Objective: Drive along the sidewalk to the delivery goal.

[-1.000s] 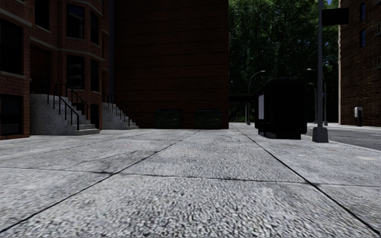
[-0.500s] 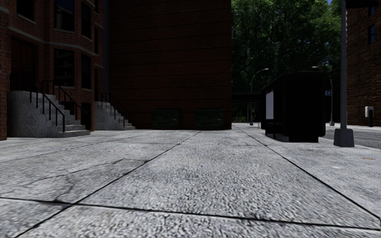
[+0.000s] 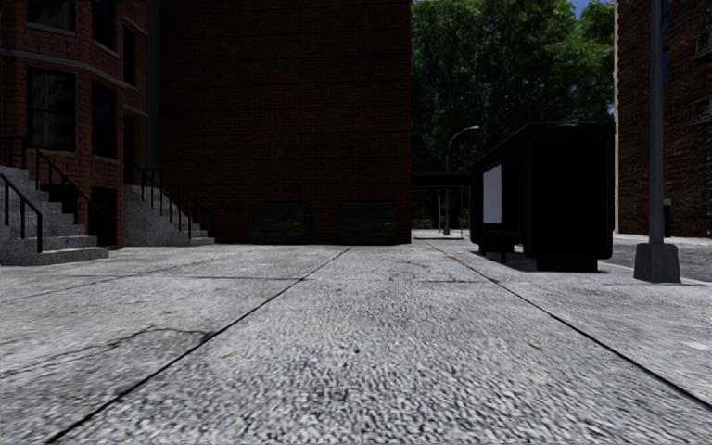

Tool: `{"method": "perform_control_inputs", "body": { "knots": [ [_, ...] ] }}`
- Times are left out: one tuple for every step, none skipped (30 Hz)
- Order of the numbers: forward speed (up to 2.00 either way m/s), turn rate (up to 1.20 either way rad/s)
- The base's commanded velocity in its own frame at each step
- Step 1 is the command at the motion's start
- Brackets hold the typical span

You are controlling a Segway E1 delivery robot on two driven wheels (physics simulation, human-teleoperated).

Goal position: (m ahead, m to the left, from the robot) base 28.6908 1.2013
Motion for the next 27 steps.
{"method": "perform_control_inputs", "body": {
  "knots": [
    [2.0,-0.06],
    [2.0,-0.04],
    [2.0,-0.04],
    [2.0,-0.03],
    [2.0,-0.03],
    [2.0,-0.03],
    [2.0,-0.03],
    [2.0,-0.02],
    [2.0,-0.02],
    [2.0,0.0],
    [2.0,0.0],
    [2.0,0.0],
    [2.0,-0.37],
    [2.0,-0.49],
    [2.0,-0.6],
    [2.0,-0.82],
    [2.0,-0.96],
    [2.0,-1.2],
    [2.0,-1.2],
    [2.0,-0.82],
    [2.0,-0.34],
    [2.0,-0.11],
    [2.0,-0.03],
    [2.0,-0.03],
    [2.0,-0.01],
    [2.0,-0.01],
    [2.0,0.0]
  ]
}}
